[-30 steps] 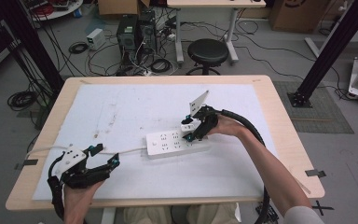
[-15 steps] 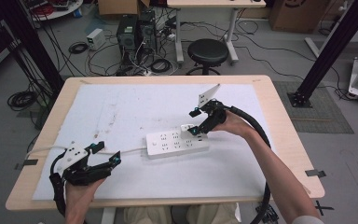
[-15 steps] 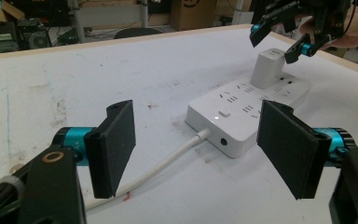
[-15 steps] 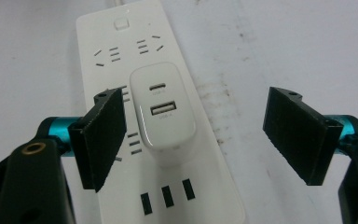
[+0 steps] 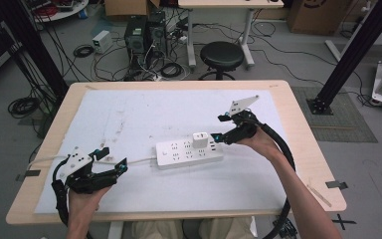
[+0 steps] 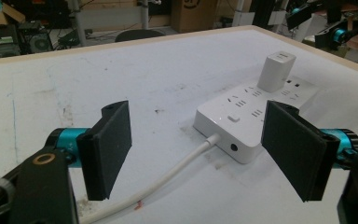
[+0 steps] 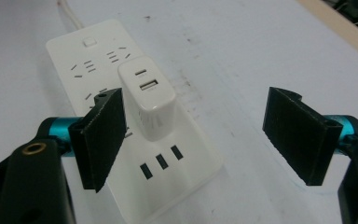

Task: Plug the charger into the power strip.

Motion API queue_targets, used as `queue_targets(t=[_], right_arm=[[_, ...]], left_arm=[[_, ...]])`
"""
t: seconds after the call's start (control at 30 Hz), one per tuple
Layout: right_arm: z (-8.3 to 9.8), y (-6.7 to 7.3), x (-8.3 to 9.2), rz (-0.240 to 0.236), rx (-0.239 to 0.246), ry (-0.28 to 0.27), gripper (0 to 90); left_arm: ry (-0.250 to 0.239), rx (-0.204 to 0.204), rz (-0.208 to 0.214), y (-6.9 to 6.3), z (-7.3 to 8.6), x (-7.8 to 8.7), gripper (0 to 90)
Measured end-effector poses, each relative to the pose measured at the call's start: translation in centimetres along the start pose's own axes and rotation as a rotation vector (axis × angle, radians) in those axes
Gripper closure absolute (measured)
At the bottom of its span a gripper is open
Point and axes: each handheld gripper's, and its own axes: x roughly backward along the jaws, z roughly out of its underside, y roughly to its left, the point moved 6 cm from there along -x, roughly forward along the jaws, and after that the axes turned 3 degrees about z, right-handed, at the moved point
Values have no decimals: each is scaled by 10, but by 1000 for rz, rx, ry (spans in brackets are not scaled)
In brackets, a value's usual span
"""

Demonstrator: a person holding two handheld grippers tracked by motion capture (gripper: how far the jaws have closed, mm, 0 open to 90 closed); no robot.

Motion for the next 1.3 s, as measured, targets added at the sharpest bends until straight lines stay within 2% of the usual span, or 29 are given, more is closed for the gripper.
queue_targets(t=[0.07,0.1,0.17,0.33,0.4,0.43,0.47,0.5,0.6,0.67,0.7,0.73,0.8,0.87,0.93,0.97,1.1,1.17,1.3], right_arm=[[0,0,0,0,0,0,220],[9,0,13,73,-62,-48,220],[15,0,21,99,-102,-71,221],[24,3,32,103,-151,-108,221],[36,7,47,160,-190,-136,221],[36,7,47,160,-190,-136,221],[39,8,50,184,-204,-145,221],[46,9,58,226,-244,-171,221],[49,10,61,246,-264,-183,221],[63,16,70,318,-313,-233,221],[67,17,72,346,-323,-242,221],[67,17,72,346,-323,-242,221],[78,21,77,418,-381,-263,221],[80,23,78,428,-395,-275,221],[92,31,82,459,-431,-286,221],[95,34,83,458,-441,-283,221],[97,36,84,456,-448,-282,221],[107,39,87,457,-455,-278,220],[111,39,91,461,-462,-278,221]], left_arm=[[0,1,1,1,0,-2,244],[1,2,1,1,0,-2,244],[0,-1,2,2,-1,-3,244],[-2,-1,6,2,-2,-5,244],[-2,-8,8,2,-1,-4,244],[-2,-8,8,2,-1,-4,244],[-6,-5,0,2,-1,-4,244],[-9,-4,-3,3,0,-4,244],[-10,-6,-5,3,1,-3,242],[-12,-5,-11,5,2,-3,239],[-11,-6,-12,5,2,-3,239],[-11,-6,-12,5,2,-3,239],[-11,-9,-12,6,2,-2,239],[-12,-9,-14,5,2,-1,239],[-14,-15,-12,6,1,0,239],[-15,-15,-12,5,1,0,239],[-15,-13,-18,5,2,1,239],[-15,-9,-20,6,3,2,239],[-16,-7,-24,7,4,1,239]])
